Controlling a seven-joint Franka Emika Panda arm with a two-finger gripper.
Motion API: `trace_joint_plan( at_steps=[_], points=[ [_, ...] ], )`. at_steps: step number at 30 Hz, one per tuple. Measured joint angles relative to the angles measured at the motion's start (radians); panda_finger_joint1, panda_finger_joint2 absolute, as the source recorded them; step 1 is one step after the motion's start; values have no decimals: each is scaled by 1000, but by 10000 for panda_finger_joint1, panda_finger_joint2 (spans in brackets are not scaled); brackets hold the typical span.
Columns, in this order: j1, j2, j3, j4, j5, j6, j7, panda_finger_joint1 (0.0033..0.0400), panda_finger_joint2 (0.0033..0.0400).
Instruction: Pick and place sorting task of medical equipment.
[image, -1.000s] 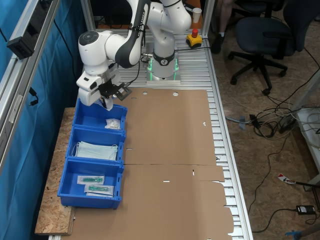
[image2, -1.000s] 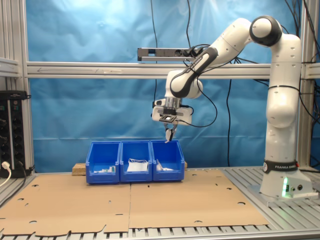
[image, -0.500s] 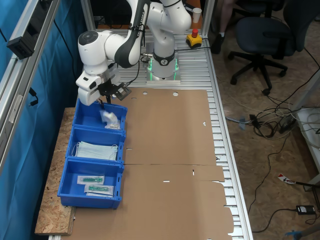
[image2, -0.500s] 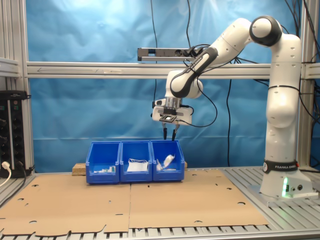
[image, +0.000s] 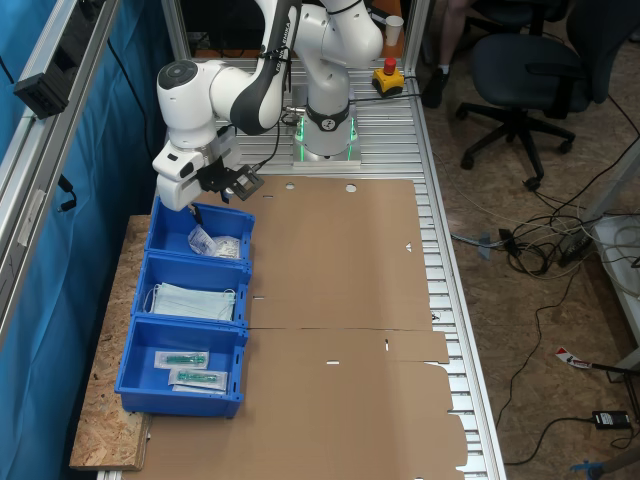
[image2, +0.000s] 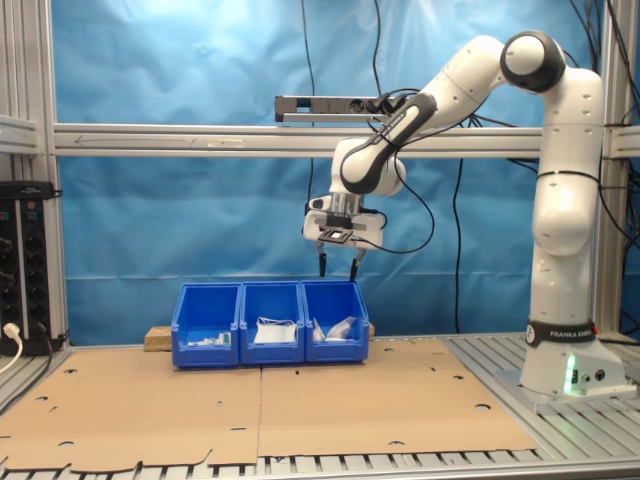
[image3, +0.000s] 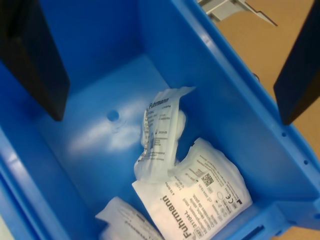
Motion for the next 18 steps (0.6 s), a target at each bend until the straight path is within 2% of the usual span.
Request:
trace_joint_plan(
  at_steps=[2,3,9,18],
  points=[
    [3,-6,3,0,0,-1,0,325,325],
    [6,-10,5,0,0,-2,0,395,395],
    [28,-48,25,0,0,-29,0,399,399],
    [116,-151,66,0,0,-117,0,399,399]
  ],
)
